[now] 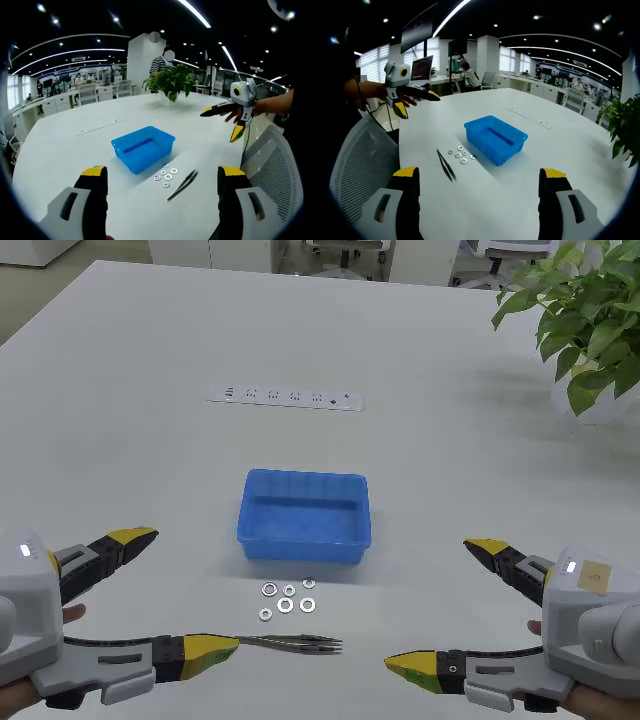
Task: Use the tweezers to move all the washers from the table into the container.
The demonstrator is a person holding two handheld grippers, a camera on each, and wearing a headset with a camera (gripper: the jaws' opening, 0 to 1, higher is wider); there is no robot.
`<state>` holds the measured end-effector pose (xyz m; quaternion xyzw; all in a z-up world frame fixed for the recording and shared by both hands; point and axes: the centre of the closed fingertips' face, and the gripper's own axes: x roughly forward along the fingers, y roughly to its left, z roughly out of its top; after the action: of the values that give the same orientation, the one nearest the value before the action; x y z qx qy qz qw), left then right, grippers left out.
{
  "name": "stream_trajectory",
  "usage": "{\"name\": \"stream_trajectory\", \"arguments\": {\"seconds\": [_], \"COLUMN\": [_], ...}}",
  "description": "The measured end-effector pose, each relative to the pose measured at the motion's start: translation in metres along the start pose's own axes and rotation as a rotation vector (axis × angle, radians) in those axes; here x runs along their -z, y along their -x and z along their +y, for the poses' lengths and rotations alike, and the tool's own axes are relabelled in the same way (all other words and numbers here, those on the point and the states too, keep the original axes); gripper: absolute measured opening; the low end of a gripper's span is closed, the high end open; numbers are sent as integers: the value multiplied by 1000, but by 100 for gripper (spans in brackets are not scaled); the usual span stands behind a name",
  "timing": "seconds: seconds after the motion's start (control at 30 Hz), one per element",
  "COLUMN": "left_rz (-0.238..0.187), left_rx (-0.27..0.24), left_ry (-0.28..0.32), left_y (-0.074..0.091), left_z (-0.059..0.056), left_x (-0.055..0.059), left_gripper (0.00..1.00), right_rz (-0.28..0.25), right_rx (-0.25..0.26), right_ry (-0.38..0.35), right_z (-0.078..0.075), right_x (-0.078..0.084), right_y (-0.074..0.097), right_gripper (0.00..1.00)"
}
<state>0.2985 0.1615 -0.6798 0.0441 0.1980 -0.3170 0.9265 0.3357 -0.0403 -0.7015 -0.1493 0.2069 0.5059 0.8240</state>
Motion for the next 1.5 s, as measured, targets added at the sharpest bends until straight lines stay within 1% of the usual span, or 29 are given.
{"name": "stream_trajectory", "arguments": {"seconds": [0.53, 0.97, 1.5], "left_rz": [13, 14, 13], "left_rx": [3, 11, 13], "left_ry": [-15, -23, -22], "left_y": [-1, -2, -4], "left_z": [0, -2, -2], "left_x": [1, 0, -1], "left_gripper": [99, 99, 99], "right_rz": [7, 8, 1], "right_rx": [-5, -8, 2], "right_ry": [3, 6, 7], "right_z": [1, 1, -2], "right_x": [1, 1, 0], "right_y": [1, -1, 1], "right_gripper": [100, 100, 100]}}
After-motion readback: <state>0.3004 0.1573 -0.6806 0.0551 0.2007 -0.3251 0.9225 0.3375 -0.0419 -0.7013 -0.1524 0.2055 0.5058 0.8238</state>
